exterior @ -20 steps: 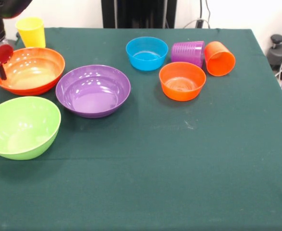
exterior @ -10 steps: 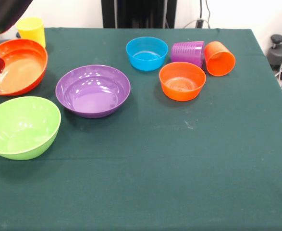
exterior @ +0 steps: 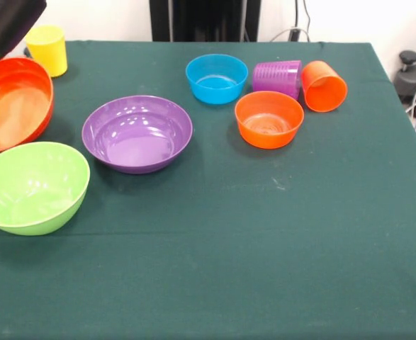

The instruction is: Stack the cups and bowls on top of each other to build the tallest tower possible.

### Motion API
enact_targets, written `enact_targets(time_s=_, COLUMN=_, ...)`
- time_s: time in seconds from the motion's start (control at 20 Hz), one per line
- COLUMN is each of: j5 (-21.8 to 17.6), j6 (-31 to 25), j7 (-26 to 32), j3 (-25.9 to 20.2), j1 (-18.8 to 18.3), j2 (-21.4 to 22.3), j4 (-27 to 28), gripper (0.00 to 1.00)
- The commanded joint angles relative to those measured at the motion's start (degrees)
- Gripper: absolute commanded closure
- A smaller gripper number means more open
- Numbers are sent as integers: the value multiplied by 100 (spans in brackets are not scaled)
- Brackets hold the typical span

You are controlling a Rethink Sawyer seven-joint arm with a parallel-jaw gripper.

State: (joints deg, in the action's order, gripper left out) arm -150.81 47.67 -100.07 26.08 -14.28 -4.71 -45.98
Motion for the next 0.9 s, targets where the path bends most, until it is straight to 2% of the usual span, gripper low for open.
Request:
enact_targets(time_s=0.05, j5=320, j6=221, j7=-359, j3=-387, j1=-84, j2=-47, j4=265, gripper=100)
enact_targets(time_s=0.9, j5=388, j6=424, j7=-404, j3=-306, j1=-195, j2=-209, j4=569, gripper=100)
